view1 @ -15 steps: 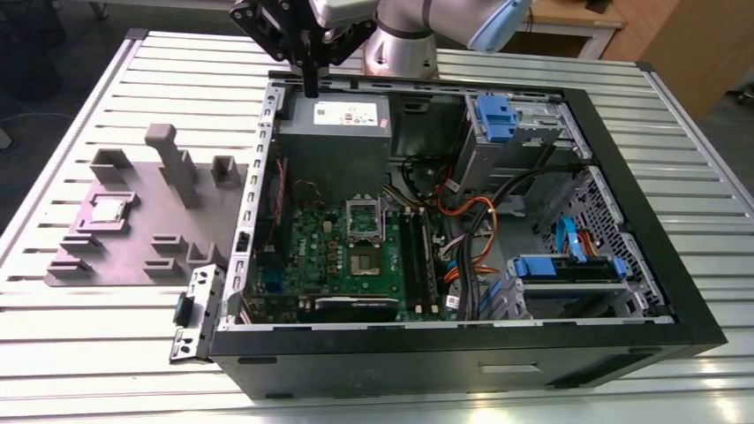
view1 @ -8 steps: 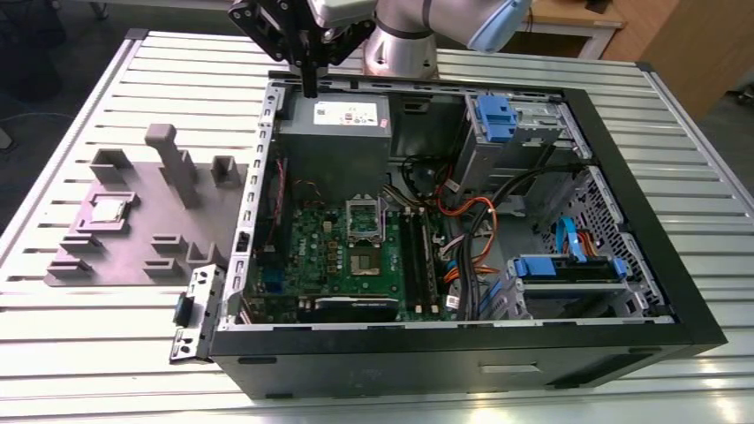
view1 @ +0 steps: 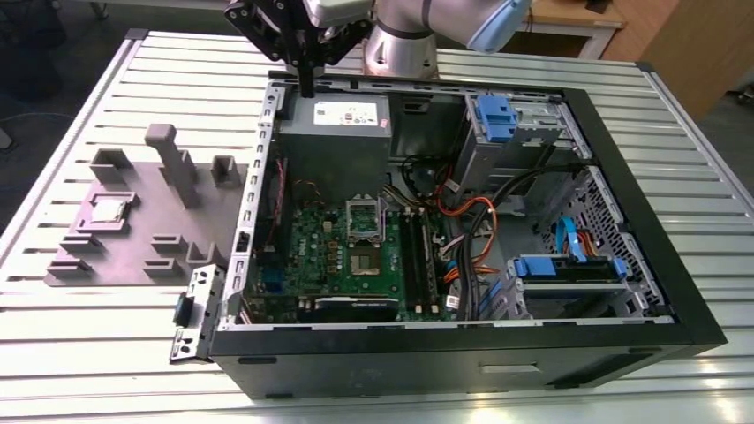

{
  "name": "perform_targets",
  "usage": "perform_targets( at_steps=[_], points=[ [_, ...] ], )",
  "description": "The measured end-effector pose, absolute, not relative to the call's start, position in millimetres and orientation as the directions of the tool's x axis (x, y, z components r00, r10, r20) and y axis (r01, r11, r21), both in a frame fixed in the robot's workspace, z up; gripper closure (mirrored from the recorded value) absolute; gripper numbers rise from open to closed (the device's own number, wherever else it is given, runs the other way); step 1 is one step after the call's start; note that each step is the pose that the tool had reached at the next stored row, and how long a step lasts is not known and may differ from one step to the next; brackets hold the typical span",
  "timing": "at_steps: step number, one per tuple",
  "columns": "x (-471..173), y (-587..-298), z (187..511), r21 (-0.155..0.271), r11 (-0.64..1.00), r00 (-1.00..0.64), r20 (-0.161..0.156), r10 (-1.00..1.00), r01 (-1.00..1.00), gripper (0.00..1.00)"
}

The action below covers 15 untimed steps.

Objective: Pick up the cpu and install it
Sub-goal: 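Reach for the cpu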

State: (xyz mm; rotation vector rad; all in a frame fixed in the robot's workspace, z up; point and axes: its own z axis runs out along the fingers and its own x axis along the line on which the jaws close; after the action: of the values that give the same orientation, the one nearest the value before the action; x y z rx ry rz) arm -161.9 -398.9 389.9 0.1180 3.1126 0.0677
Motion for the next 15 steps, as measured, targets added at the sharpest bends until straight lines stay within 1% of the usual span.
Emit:
perform_targets(
  at_steps=[15],
  points=[
    [-169.7,-398.9,389.9,0.044,0.996,-0.997,-0.024,0.076,0.075,0.89]
  ],
)
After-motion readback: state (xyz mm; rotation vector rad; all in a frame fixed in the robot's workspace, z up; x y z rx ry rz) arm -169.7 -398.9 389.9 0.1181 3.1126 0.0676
